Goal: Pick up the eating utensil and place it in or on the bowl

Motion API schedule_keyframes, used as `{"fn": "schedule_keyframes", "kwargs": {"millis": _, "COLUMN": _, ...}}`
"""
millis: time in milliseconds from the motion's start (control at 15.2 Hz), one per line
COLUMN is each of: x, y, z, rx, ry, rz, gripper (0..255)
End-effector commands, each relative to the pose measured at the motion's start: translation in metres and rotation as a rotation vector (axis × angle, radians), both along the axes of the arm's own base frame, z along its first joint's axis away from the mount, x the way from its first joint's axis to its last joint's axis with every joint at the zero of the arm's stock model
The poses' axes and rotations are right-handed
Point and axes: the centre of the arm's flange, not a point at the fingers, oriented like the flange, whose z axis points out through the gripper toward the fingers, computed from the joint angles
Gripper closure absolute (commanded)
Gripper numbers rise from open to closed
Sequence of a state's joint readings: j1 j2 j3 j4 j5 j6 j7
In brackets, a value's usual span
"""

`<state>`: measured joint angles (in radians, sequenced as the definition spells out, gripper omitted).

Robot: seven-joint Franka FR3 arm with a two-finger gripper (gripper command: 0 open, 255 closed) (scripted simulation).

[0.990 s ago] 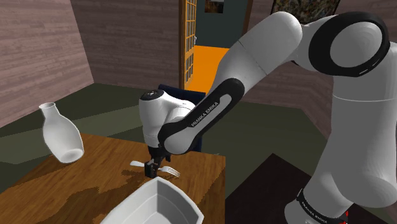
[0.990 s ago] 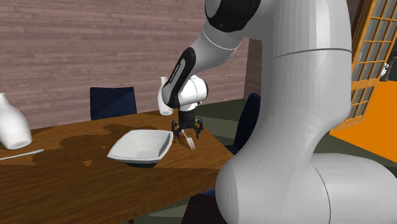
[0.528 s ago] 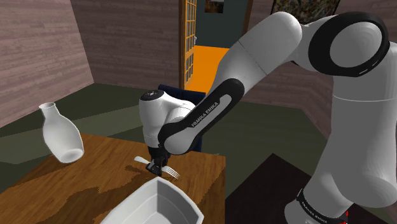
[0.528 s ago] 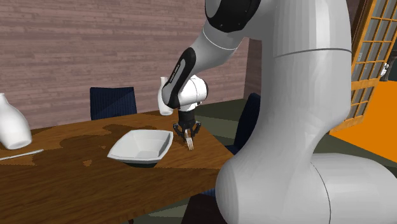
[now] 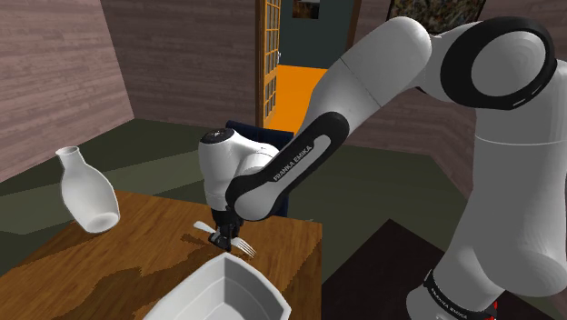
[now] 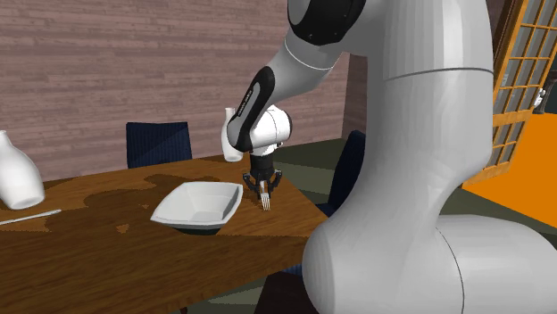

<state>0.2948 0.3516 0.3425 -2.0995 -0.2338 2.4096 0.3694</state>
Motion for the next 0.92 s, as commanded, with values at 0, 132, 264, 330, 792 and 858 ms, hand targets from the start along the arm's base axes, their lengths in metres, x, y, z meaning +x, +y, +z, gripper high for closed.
{"fn": "schedule_keyframes", "kwargs": {"millis": 0, "x": 0.0, "y": 0.0, "z": 0.005, "rx": -0.001, "ry": 0.001, "rz": 0.0, "gripper": 255}}
{"fn": "schedule_keyframes", "kwargs": {"millis": 132, "x": 0.0, "y": 0.0, "z": 0.015, "rx": -0.001, "ry": 0.001, "rz": 0.0, "gripper": 255}}
{"fn": "schedule_keyframes", "kwargs": {"millis": 264, "x": 0.0, "y": 0.0, "z": 0.026, "rx": -0.001, "ry": 0.001, "rz": 0.0, "gripper": 255}}
{"fn": "schedule_keyframes", "kwargs": {"millis": 330, "x": 0.0, "y": 0.0, "z": 0.031, "rx": -0.001, "ry": 0.001, "rz": 0.0, "gripper": 255}}
{"fn": "schedule_keyframes", "kwargs": {"millis": 792, "x": 0.0, "y": 0.0, "z": 0.068, "rx": -0.001, "ry": 0.001, "rz": 0.0, "gripper": 255}}
{"fn": "schedule_keyframes", "kwargs": {"millis": 858, "x": 0.0, "y": 0.0, "z": 0.073, "rx": -0.001, "ry": 0.001, "rz": 0.0, "gripper": 255}}
